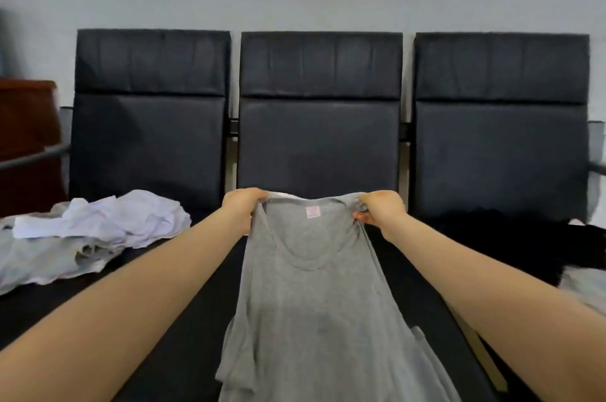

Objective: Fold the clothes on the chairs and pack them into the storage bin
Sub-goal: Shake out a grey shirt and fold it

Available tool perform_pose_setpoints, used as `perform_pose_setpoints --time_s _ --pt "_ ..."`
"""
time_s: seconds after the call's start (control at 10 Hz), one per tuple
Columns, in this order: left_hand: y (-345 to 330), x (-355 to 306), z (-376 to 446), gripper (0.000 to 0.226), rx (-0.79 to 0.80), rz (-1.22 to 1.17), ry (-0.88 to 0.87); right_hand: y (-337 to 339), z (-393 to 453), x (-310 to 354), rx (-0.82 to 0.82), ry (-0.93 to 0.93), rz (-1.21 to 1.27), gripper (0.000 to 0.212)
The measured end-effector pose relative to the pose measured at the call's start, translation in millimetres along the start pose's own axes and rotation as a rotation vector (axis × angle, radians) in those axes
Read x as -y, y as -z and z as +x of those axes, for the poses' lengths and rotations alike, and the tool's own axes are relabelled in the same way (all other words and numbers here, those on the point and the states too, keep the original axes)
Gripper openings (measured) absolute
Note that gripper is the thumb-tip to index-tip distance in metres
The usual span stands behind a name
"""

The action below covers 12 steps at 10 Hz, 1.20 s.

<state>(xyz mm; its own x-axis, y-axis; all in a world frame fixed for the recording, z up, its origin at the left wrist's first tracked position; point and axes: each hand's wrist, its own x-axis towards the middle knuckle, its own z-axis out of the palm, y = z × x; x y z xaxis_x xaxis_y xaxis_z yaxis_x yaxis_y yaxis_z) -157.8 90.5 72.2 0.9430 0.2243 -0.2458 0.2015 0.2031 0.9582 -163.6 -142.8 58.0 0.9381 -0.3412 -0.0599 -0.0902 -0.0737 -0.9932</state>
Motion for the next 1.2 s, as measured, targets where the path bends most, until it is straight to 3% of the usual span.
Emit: perform_pose_setpoints --time_s 0.1,0.2,0.3,0.4,0.6,0.7,0.9,1.0,1.1,1.2 --pt "-7 -6 39 0.031 -0.014 -0.083 0.027 -21 42 -4 -0.129 0.027 0.019 0.017" --pt "-20 -23 79 0.036 -0.021 -0.165 -0.109 -41 80 6 -0.212 0.136 -0.044 0.023" --pt "-33 -38 122 0.039 -0.069 -0.089 -0.247 -56 120 17 -0.252 0.231 -0.094 0.018" --pt "-40 -28 168 0.034 -0.107 0.028 -0.267 -69 162 1 -0.186 0.156 -0.142 0.018" --pt "-36 52 205 0.019 -0.088 0.263 -0.192 -76 162 -68 0.162 -0.17 -0.04 0.066" --pt "-35 55 194 0.017 -0.098 0.383 -0.265 -65 153 -74 0.109 -0.132 -0.031 0.062" --pt "-18 34 148 0.008 -0.158 0.464 -0.232 -21 100 -55 0.015 -0.113 -0.064 0.034" --pt "-9 35 117 0.027 -0.05 0.585 -0.245 3 61 -60 0.025 -0.118 -0.237 0.018" --pt "13 44 67 0.029 -0.036 0.698 -0.25 25 29 -73 0.064 -0.047 -0.495 0.016" --pt "40 62 50 0.015 -0.074 0.912 -0.183 44 -2 -83 0.094 0.026 -0.85 0.019"
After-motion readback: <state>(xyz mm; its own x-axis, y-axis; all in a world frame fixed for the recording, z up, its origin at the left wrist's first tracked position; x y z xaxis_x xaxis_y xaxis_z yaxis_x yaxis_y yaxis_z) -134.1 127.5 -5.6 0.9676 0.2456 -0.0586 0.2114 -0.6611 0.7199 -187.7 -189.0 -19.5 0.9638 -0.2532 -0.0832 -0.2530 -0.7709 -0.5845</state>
